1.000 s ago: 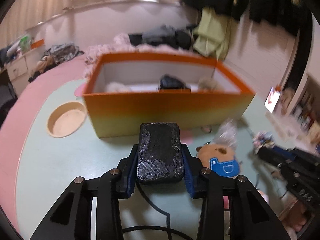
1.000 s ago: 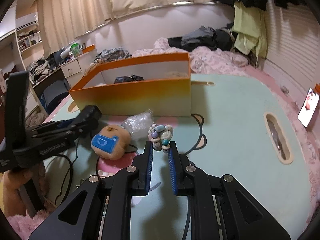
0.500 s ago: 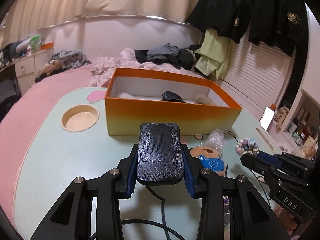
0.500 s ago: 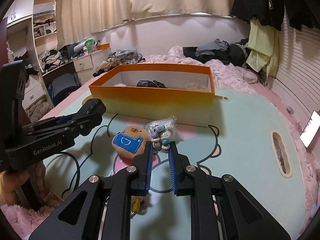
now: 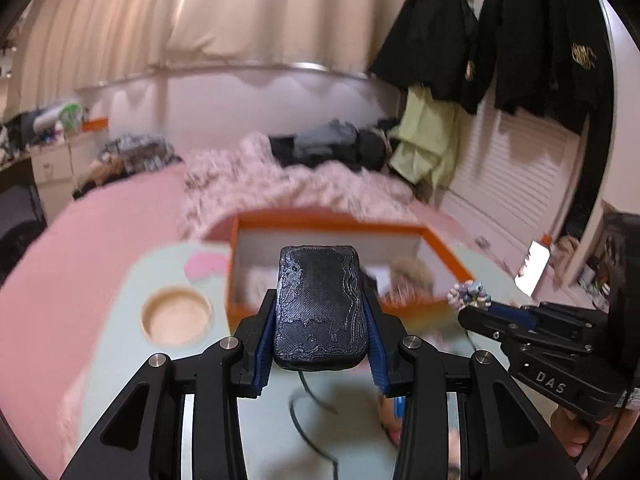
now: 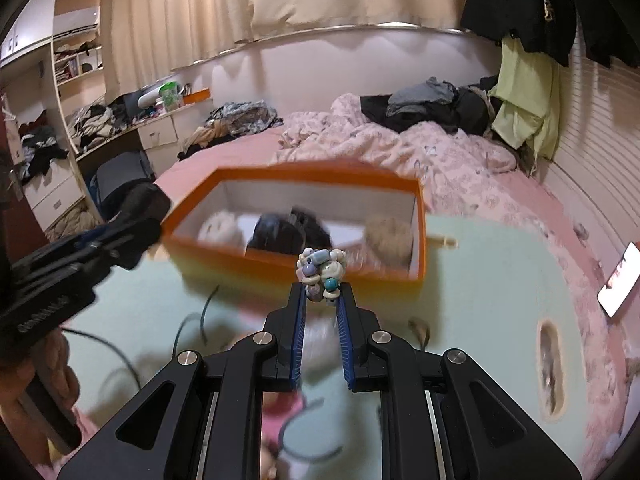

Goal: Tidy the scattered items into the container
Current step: 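Carry beaded keychain and black block over box, open both tools into it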

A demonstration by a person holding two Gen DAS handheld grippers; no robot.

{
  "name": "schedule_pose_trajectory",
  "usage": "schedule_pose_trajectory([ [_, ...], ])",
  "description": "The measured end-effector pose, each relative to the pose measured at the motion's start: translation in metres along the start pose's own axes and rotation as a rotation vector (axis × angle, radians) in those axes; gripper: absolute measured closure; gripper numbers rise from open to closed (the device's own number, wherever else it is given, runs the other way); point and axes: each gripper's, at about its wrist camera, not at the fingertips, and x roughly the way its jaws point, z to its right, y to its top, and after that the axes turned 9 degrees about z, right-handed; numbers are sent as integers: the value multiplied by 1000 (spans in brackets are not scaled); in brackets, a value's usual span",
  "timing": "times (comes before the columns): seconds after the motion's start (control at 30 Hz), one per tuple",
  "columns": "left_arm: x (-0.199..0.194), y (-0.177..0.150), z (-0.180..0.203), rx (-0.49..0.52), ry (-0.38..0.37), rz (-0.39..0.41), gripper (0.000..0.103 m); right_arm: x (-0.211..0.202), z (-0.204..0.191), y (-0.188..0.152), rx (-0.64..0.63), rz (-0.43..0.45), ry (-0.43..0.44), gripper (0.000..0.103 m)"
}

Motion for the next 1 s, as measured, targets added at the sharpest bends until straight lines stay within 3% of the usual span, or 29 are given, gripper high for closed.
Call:
schedule_pose_trajectory([
  [0.23,30,30,12,99,10,-4,65,33,1,34,5,-12,9,86],
  [0.53,69,12,9,83,16,-114,65,62,6,25,43,-101,-2,84],
  [0.6,69,10,8,74,1,-121,55,64,8,23,57,-119,-17,76],
  [0.67,63,11,6,59,7,-94,22,62,11,23,75,-113,-8,75],
  [0.77,52,15,6,52,7,-43,20,57,13,26,86,-106,-2,75],
  [1.0,45,21,6,42,1,-48,20,51,11,28,82,-96,-6,75],
])
